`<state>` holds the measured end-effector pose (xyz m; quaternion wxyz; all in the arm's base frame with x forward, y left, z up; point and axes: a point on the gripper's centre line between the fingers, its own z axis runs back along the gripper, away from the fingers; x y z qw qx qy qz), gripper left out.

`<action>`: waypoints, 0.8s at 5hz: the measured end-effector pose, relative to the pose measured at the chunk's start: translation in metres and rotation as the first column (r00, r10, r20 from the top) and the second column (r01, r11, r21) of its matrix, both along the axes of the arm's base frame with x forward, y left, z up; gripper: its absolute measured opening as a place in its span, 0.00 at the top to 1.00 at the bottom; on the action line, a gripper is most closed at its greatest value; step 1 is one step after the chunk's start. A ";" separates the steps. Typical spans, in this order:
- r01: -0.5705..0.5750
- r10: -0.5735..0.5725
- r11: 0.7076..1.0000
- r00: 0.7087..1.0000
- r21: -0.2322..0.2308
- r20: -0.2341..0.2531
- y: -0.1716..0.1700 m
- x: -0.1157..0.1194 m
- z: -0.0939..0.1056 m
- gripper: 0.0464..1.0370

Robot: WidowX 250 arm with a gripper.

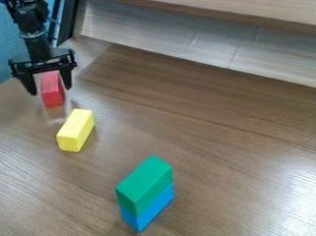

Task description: Put the red block on top of the yellow block

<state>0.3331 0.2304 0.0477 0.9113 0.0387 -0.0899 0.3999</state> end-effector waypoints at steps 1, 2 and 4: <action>-0.015 0.015 1.000 1.000 -0.008 0.004 -0.003 -0.003 -0.007 0.38; -0.015 0.016 0.999 0.999 -0.031 0.035 -0.005 -0.005 -0.010 0.46; 0.032 -0.030 0.998 0.999 -0.045 0.040 -0.013 -0.011 -0.009 0.47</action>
